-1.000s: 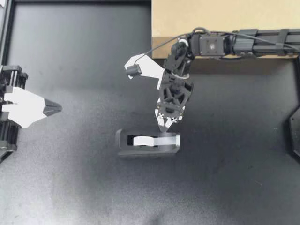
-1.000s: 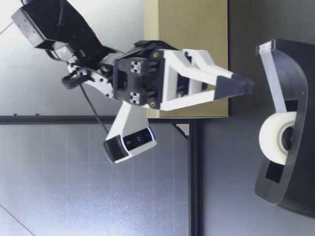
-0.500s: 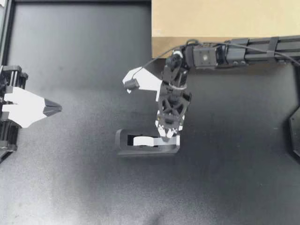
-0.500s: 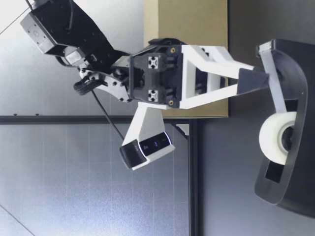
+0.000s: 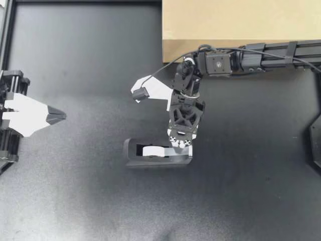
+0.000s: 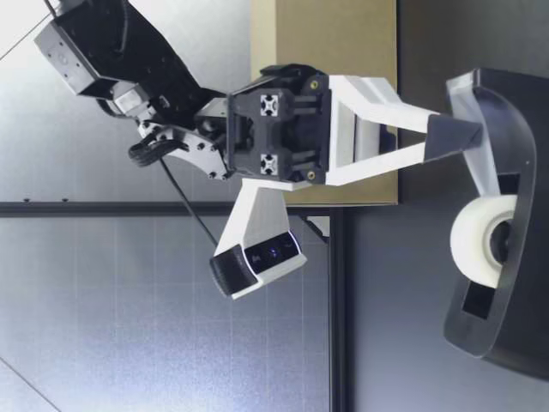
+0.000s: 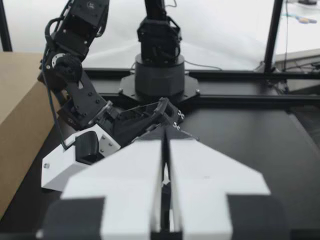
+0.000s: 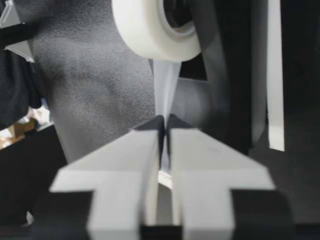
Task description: Cut a small piece of tape from the tape dispenser then place it on the cardboard box's edge.
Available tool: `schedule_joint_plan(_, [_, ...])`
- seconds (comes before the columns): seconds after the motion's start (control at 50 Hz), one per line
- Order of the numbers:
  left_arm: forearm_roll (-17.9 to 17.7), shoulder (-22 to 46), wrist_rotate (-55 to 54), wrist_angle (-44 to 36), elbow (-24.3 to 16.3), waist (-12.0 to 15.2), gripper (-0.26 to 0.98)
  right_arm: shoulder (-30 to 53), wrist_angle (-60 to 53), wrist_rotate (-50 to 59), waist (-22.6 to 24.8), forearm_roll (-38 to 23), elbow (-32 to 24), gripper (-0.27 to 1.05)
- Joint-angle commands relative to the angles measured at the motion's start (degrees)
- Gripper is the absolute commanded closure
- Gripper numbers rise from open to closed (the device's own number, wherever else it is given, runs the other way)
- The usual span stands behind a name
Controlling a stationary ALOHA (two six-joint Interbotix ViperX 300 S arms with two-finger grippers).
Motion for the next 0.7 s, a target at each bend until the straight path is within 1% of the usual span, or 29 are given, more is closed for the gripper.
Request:
schedule_joint_plan(0.0, [0.00,0.35,0.00,-0.53,-0.70,-0.09,0.85,-2.99,0.18,0.00,0.26,0.35,-1.05,0.83])
schedule_joint_plan(0.08, [0.00,0.35,0.00,-0.44,-0.62,-0.09,0.85,-3.43,0.18,0.00,0.35,0.62,-1.32,0.87])
schedule_joint_plan(0.26, [0.00,0.35,0.00,-0.53,-0.62,-0.09,0.85,-4.75,0.44,0.18,0.97,1.41,-1.32,0.87])
schedule_joint_plan(0.68, [0.00,0.35,-0.09,-0.44,-0.62,-0.09,0.85,-8.35,0.18,0.00,0.70,1.23,4.39,0.87])
